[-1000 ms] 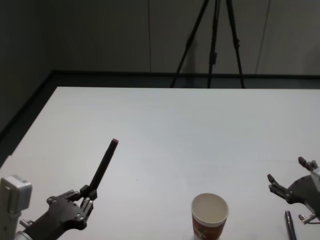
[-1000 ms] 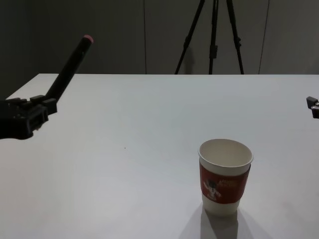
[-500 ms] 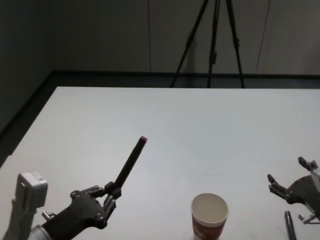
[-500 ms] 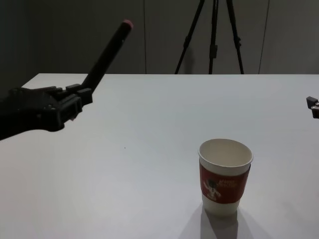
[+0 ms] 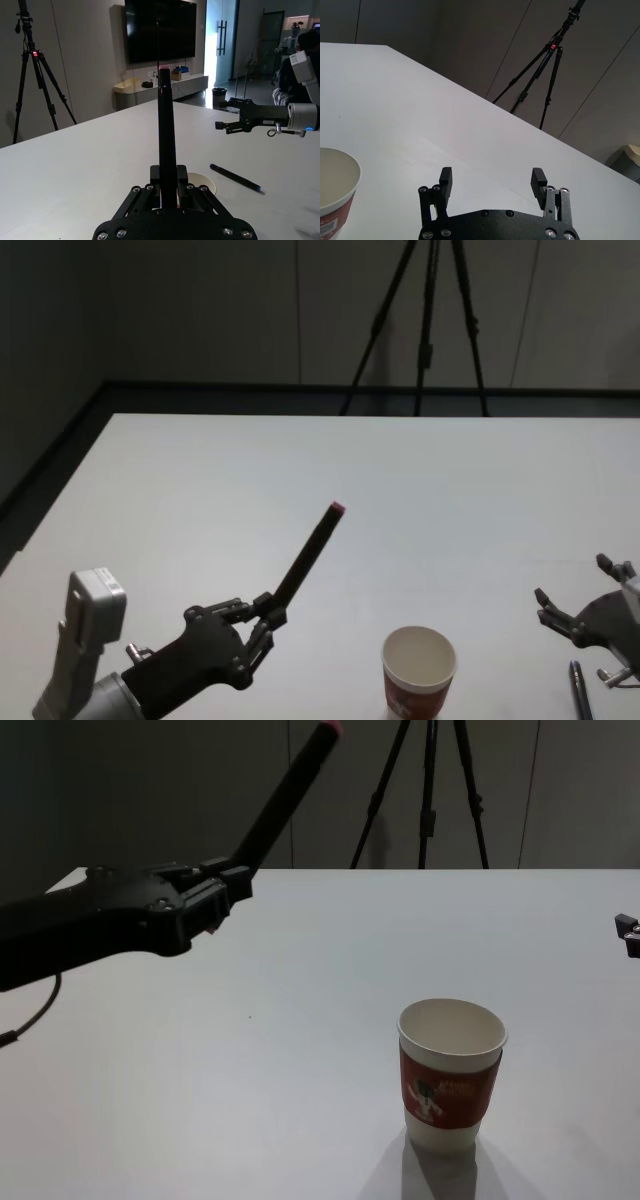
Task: Place the pen into the pen holder.
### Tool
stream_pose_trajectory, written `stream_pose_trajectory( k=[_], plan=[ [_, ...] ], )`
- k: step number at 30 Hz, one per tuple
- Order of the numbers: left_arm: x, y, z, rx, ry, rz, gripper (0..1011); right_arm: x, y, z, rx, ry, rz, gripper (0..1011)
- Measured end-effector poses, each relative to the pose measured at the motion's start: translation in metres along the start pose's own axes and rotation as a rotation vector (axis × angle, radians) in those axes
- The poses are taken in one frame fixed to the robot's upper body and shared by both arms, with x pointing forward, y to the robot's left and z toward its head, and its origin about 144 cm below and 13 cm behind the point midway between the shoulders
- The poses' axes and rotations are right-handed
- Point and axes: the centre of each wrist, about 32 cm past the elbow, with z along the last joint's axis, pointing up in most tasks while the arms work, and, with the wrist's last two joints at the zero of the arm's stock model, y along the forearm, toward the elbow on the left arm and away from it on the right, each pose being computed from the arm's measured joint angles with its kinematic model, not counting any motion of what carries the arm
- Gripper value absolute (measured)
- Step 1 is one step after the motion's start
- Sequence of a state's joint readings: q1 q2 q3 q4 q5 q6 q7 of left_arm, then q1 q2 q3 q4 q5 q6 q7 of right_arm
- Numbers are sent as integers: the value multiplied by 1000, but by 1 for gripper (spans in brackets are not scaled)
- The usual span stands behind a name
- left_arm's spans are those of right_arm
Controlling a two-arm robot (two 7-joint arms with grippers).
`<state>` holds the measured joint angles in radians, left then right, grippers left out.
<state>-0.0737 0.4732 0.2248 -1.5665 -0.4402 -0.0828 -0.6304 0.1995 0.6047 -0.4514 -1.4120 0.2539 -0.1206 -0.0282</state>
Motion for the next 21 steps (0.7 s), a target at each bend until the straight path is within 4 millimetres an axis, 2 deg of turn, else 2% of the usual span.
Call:
stream_pose_trajectory(
  k=[21],
  plan=[
    [-10, -22, 0, -68, 28, -158, 183, 0, 0, 0, 0, 0, 0, 1001]
  ],
)
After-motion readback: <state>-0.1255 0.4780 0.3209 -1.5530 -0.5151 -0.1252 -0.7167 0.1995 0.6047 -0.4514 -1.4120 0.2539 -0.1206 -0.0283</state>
